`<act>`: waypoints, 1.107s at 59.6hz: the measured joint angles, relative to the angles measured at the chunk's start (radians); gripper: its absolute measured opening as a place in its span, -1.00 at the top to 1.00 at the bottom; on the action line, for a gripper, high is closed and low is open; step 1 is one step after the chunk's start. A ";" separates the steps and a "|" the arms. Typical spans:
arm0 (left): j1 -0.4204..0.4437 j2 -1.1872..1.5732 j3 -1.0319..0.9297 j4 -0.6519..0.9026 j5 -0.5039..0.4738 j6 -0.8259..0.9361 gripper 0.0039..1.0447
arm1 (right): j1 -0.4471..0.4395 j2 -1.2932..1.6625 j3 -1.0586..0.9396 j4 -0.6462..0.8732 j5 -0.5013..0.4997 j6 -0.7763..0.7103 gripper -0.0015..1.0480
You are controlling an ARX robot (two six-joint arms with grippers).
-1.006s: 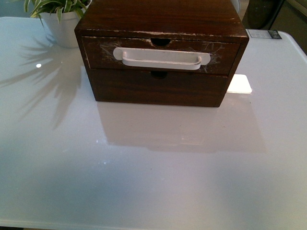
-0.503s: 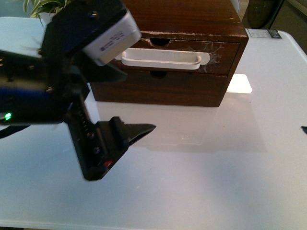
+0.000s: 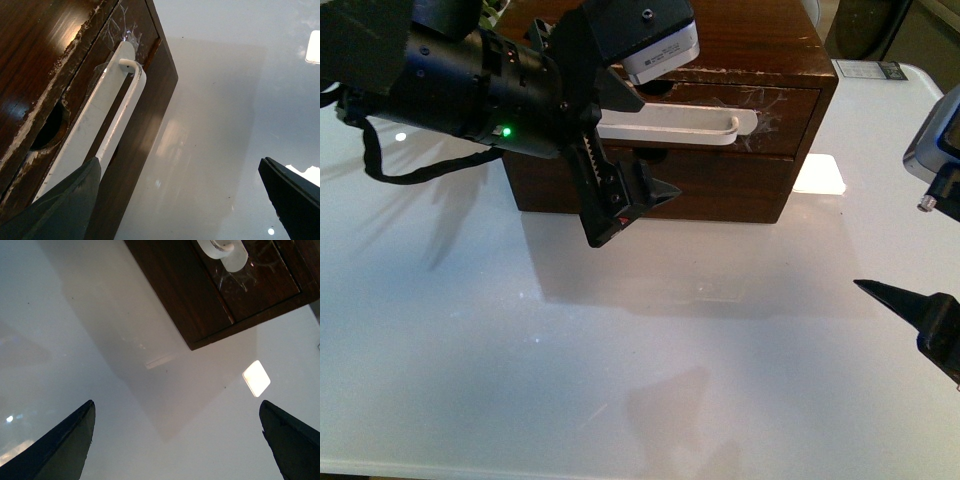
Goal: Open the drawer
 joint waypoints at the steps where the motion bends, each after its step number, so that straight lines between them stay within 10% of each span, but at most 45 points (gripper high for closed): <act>1: 0.000 0.005 0.006 -0.002 0.000 0.004 -0.84 | -0.001 0.011 0.006 0.004 -0.003 -0.003 -0.83; 66: 0.072 0.244 0.309 -0.210 -0.046 0.220 -0.84 | -0.031 0.258 0.154 0.053 -0.067 -0.030 -0.83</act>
